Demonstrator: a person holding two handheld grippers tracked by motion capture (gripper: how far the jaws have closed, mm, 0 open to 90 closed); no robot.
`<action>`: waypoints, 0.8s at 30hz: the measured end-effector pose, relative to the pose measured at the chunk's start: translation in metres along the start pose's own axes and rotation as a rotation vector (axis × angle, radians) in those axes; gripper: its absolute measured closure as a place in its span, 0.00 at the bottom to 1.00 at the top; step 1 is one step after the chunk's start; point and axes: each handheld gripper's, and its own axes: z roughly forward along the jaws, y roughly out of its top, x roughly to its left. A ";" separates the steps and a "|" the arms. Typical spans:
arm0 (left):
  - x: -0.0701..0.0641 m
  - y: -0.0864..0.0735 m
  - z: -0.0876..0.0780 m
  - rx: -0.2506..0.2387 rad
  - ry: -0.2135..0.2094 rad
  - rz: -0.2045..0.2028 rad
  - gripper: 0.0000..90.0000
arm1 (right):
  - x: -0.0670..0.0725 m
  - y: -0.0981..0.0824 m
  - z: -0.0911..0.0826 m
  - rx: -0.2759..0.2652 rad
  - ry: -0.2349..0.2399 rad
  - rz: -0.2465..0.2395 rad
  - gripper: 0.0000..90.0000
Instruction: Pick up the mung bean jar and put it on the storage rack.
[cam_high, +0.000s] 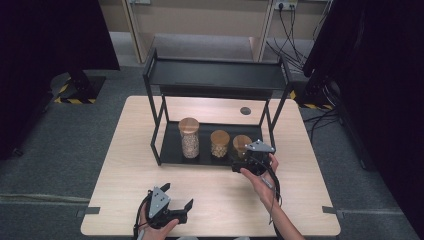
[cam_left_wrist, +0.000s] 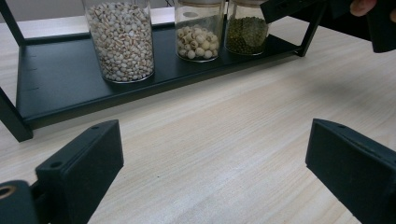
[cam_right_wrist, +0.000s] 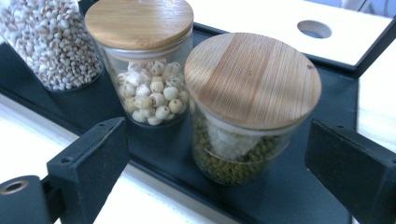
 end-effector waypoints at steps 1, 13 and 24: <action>0.000 0.000 0.000 0.000 0.000 0.000 0.04 | 0.000 -0.001 -0.002 -0.003 0.005 -0.007 0.07; 0.000 0.000 0.000 -0.001 0.001 0.001 0.04 | 0.000 -0.009 -0.016 -0.007 0.061 -0.017 0.07; 0.000 0.000 0.000 -0.001 0.002 0.001 0.04 | -0.005 -0.023 -0.028 -0.020 0.111 -0.017 0.07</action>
